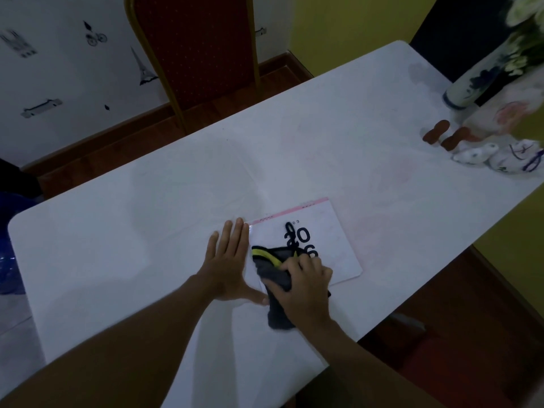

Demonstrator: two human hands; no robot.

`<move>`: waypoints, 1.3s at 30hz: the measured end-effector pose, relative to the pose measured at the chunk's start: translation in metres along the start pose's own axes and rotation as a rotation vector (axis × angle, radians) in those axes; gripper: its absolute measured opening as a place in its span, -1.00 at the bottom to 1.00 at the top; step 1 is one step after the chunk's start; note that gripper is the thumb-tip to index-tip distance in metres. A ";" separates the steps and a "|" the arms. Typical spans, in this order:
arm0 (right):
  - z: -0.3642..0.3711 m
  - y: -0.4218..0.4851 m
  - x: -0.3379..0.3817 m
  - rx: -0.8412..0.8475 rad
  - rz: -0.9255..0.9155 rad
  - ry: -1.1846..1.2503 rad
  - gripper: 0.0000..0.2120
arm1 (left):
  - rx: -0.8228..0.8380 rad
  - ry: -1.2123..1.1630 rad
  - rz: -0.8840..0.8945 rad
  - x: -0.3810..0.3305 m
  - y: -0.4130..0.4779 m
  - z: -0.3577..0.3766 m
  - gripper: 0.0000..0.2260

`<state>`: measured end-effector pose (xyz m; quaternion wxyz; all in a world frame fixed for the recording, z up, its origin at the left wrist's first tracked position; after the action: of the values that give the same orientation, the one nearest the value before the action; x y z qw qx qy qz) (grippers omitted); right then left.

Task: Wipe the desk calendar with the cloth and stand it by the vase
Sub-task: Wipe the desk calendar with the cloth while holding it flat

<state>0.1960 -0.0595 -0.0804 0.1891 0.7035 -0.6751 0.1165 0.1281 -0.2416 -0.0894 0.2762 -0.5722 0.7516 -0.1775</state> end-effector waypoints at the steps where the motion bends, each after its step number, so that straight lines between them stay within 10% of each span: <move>1: -0.001 0.001 -0.002 0.008 -0.020 -0.010 -0.59 | -0.001 0.002 -0.002 0.000 0.000 0.000 0.50; 6: -0.002 0.030 0.000 -0.046 0.200 0.082 -0.61 | -0.008 0.017 -0.009 0.001 0.000 0.002 0.47; 11: 0.000 0.014 0.004 0.013 -0.010 0.015 -0.57 | 0.001 0.013 0.011 0.000 -0.001 0.000 0.47; 17: -0.001 0.058 0.006 -0.003 0.206 0.034 -0.62 | -0.028 0.014 -0.016 0.000 0.000 0.001 0.50; 23: -0.004 0.012 0.002 0.099 -0.029 0.043 -0.73 | -0.034 0.004 0.011 0.002 0.000 0.001 0.47; 39: -0.009 0.025 -0.017 -0.009 0.053 -0.037 -0.60 | -0.035 0.004 -0.013 0.001 0.000 0.001 0.50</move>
<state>0.1705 -0.0409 -0.0761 0.1768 0.6866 -0.6973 0.1053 0.1288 -0.2423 -0.0899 0.2633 -0.5813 0.7515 -0.1671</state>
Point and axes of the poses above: each hand's wrist, its own y-axis towards the middle knuckle, its own z-axis out of the palm, x = y × z, the point moved 3 cm from there along y, towards the middle knuckle, and after that the axes turned 7 degrees about -z, right-handed, at the moved point
